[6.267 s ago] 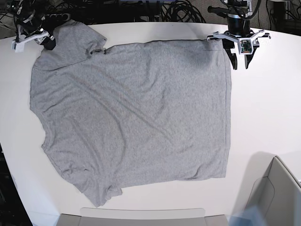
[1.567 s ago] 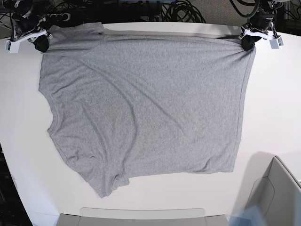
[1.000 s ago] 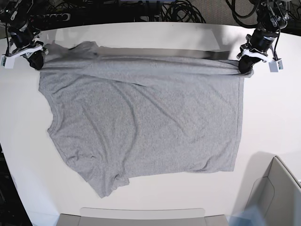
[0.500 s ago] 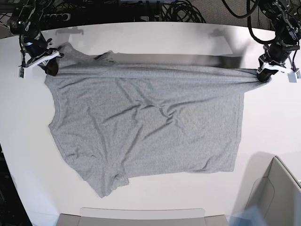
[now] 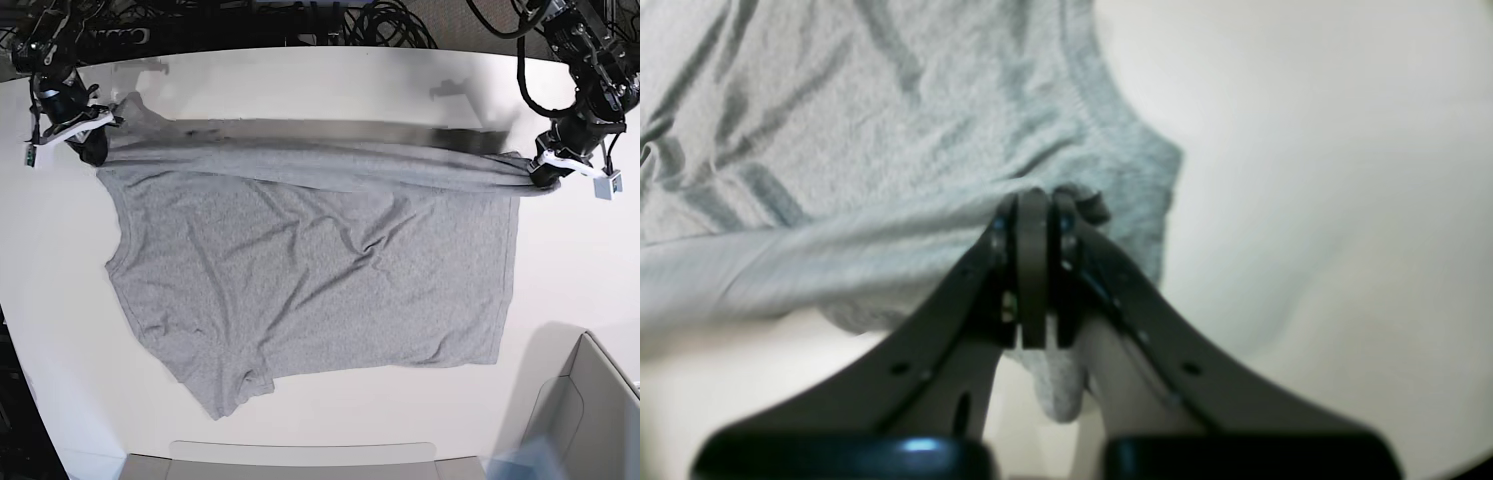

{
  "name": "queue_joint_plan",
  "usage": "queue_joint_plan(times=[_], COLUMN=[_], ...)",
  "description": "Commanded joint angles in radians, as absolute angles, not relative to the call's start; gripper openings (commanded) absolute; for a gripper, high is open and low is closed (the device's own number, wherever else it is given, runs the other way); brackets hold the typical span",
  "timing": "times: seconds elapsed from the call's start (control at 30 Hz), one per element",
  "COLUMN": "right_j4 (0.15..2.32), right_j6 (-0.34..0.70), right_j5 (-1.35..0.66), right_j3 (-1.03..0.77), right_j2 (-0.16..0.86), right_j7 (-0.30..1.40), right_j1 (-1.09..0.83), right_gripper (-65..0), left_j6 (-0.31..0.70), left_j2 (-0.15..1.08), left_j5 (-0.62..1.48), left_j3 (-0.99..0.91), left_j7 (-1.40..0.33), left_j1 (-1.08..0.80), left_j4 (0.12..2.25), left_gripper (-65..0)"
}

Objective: Fold the T-shirt properly
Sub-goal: 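Lift the shoulder edge with both grippers and pull it over the shirt body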

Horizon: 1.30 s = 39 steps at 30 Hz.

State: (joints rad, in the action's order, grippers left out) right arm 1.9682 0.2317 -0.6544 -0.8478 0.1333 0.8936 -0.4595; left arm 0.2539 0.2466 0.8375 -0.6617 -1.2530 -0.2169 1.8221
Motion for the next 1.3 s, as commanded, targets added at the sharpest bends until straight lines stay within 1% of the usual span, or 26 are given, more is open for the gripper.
queue_joint_plan(times=[0.0,0.1,0.23,0.43,0.57,0.67,0.87,1.07,1.27], right_j4=[1.997,2.023,2.034,2.031,2.028,2.028,2.0,1.933,1.874], right_j6=[0.228,0.229,0.229,0.229,0.229,0.229,0.229,0.229,0.229], right_j5=[-0.653,-0.657,-0.657,-0.659,-0.651,-0.645,-0.499,-0.44,-0.352], right_j3=[-0.881,-0.908,-0.898,-0.903,-0.898,-0.86,-0.717,-0.642,-0.568], right_j2=[0.156,0.157,0.153,0.148,0.154,0.159,0.176,0.177,0.177], right_j7=[0.863,0.857,0.857,0.855,0.858,0.862,0.855,0.855,0.852], right_j1=[-0.475,-0.516,-0.57,-0.578,-0.506,-0.456,-0.371,-0.277,-0.199], right_gripper=[-65.0,-65.0,-65.0,-65.0,-65.0,-65.0,-65.0,-65.0,-65.0], left_j6=[0.254,0.254,0.254,0.254,0.254,0.254,0.254,0.254,0.254], left_j2=[0.265,0.266,0.265,0.263,0.263,0.263,0.26,0.26,0.259], left_j5=[0.84,0.845,0.845,0.84,0.839,0.823,0.7,0.598,0.512], left_j3=[-0.671,-0.671,-0.673,-0.673,-0.673,-0.662,-0.628,-0.538,-0.526], left_j7=[-1.228,-1.233,-1.264,-1.26,-1.256,-1.26,-1.26,-1.256,-1.256], left_j1=[-0.217,-0.262,-0.294,-0.3,-0.28,-0.203,-0.099,-0.021,0.056], left_j4=[1.84,1.844,1.86,1.865,1.862,1.851,1.784,1.764,1.762], left_gripper=[-65.0,-65.0,-65.0,-65.0,-65.0,-65.0,-65.0,-65.0,-65.0])
